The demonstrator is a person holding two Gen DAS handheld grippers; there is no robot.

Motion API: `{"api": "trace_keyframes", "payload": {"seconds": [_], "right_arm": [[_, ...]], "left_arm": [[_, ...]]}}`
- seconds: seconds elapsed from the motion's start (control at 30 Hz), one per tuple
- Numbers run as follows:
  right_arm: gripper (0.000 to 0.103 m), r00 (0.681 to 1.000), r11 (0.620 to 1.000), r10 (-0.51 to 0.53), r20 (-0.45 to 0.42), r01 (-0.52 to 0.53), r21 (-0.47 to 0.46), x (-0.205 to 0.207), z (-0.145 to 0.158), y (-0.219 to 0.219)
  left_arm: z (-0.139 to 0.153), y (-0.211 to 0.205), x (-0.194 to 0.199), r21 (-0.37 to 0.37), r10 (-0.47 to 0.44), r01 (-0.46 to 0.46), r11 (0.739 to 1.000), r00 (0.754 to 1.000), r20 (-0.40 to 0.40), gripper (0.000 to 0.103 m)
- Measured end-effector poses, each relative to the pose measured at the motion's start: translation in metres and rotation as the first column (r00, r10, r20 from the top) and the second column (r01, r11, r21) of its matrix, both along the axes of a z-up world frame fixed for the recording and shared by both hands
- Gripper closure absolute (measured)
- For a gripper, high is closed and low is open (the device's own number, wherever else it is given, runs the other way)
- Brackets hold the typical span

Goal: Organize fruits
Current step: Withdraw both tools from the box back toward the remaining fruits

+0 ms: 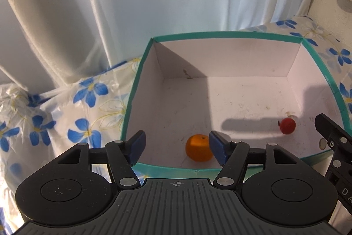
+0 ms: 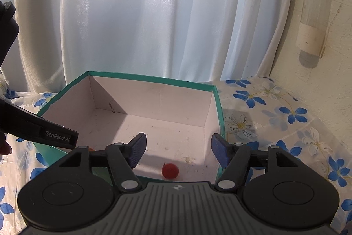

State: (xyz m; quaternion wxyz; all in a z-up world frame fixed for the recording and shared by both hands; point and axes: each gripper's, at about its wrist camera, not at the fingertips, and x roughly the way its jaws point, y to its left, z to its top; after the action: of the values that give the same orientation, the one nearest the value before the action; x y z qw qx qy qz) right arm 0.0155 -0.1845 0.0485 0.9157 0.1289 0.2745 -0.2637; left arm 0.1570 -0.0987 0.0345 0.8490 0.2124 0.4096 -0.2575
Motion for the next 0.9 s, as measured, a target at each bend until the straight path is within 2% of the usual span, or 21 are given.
{"api": "trace_keyframes", "payload": {"seconds": [0.2, 0.4, 0.7, 0.9], "right_arm": [[0.026, 1.000, 1.000, -0.027, 0.000, 0.027, -0.005, -0.006, 0.004, 0.005], [0.023, 0.998, 0.998, -0.059, 0.019, 0.059, -0.019, -0.020, 0.011, 0.011], [0.021, 0.991, 0.995, -0.056, 0.121, 0.065, -0.071, -0.059, 0.026, 0.022], [0.020, 0.977, 0.992, -0.044, 0.207, 0.066, -0.103, -0.091, 0.031, 0.037]], "left_arm": [[0.004, 0.003, -0.006, -0.014, -0.015, 0.016, 1.000, 1.000, 0.008, 0.030], [0.010, 0.006, -0.018, -0.024, -0.014, 0.015, 1.000, 0.999, 0.031, 0.030], [0.035, 0.039, -0.067, -0.123, -0.003, 0.019, 0.992, 0.991, 0.134, 0.030], [0.048, 0.073, -0.098, -0.250, -0.012, 0.065, 0.966, 0.978, 0.209, 0.029]]}}
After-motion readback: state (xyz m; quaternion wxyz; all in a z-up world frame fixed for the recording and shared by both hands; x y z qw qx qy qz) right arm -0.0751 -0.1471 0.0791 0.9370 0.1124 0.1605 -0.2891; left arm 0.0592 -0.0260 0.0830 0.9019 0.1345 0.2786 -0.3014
